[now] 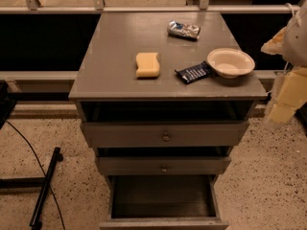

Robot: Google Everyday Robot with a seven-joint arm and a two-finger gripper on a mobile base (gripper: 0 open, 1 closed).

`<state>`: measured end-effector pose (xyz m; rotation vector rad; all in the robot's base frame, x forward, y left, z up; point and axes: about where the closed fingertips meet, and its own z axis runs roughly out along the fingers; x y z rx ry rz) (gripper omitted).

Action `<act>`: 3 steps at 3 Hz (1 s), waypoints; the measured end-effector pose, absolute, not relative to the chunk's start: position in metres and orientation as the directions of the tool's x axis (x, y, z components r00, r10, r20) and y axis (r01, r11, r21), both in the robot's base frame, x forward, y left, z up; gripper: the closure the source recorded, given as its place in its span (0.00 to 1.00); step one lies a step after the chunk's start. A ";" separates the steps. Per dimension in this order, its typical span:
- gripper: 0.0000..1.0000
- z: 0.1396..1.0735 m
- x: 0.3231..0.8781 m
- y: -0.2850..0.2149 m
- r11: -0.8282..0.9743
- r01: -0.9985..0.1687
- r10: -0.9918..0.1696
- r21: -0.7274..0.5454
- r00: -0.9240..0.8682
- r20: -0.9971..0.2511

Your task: Close bottom drawer

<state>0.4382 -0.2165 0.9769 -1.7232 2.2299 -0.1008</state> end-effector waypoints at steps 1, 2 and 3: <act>0.00 0.977 0.439 -0.216 0.268 -0.930 -0.953 -0.251 -0.219 -0.207; 0.00 0.949 0.446 -0.208 0.250 -0.945 -0.952 -0.213 -0.198 -0.235; 0.00 0.884 0.444 -0.180 0.206 -0.966 -0.937 -0.158 -0.148 -0.316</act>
Offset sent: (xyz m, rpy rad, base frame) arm 0.0329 0.0303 -0.1221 0.1506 0.1470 0.1248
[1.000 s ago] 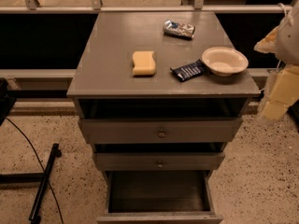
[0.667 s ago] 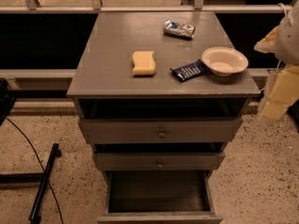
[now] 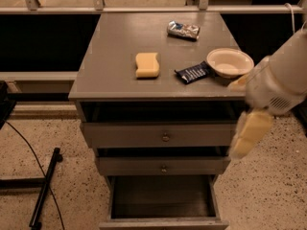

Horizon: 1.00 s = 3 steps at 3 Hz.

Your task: Close bottom drawer

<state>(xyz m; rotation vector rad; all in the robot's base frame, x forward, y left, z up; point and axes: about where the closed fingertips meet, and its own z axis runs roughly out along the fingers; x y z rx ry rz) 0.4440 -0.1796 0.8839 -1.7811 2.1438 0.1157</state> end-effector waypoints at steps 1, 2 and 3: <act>0.00 0.789 0.413 -0.168 0.190 -0.972 -0.888 -0.136 -0.111 -0.447; 0.00 0.791 0.415 -0.166 0.190 -0.972 -0.889 -0.137 -0.111 -0.444; 0.00 0.761 0.423 -0.165 0.197 -0.968 -0.873 -0.154 -0.102 -0.478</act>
Offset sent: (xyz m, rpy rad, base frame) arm -0.0183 0.0167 -0.0593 0.1068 0.0187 0.0405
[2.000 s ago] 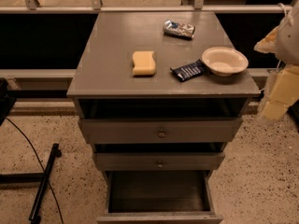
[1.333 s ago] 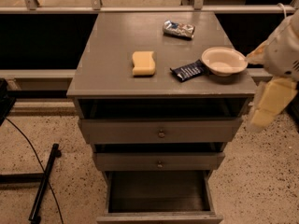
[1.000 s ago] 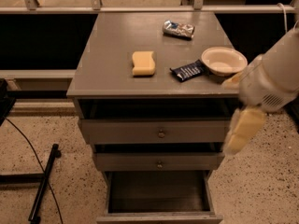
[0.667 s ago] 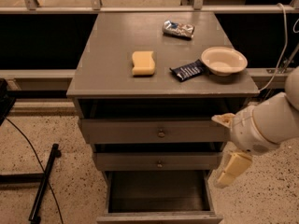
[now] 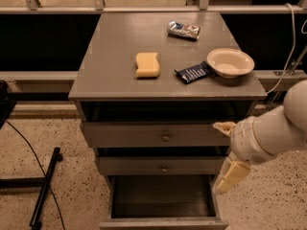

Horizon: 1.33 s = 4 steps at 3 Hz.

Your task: Close bottom drawer

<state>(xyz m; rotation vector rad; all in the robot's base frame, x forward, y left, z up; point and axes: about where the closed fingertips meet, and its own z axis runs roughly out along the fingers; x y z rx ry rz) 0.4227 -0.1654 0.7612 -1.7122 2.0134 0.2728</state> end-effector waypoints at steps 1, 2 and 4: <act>0.00 0.683 0.410 -0.159 0.227 -0.965 -0.797 -0.134 -0.105 -0.594; 0.00 0.637 0.413 -0.169 0.285 -0.942 -0.703 -0.178 -0.080 -0.706; 0.00 0.599 0.412 -0.168 0.237 -0.949 -0.704 -0.207 -0.021 -0.710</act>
Offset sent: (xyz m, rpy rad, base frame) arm -0.0093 -0.0237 -0.1778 0.3982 -0.3120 0.0800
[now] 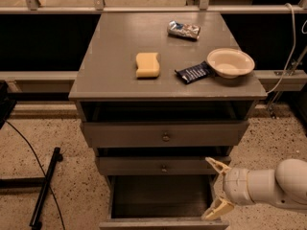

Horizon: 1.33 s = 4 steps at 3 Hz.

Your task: Close bottom drawer

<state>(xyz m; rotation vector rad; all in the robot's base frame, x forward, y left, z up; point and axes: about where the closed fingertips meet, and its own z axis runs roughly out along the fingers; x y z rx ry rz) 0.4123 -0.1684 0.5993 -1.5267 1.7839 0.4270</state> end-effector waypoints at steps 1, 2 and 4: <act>0.00 0.565 0.430 -0.178 0.262 -0.923 -0.681 -0.282 0.030 -0.731; 0.00 0.506 0.431 -0.189 0.222 -0.906 -0.659 -0.360 0.132 -0.740; 0.00 0.438 0.422 -0.184 0.194 -0.921 -0.561 -0.338 0.178 -0.809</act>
Offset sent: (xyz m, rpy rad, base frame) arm 0.0000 -0.0170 -0.2324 0.1965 -0.2324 0.1261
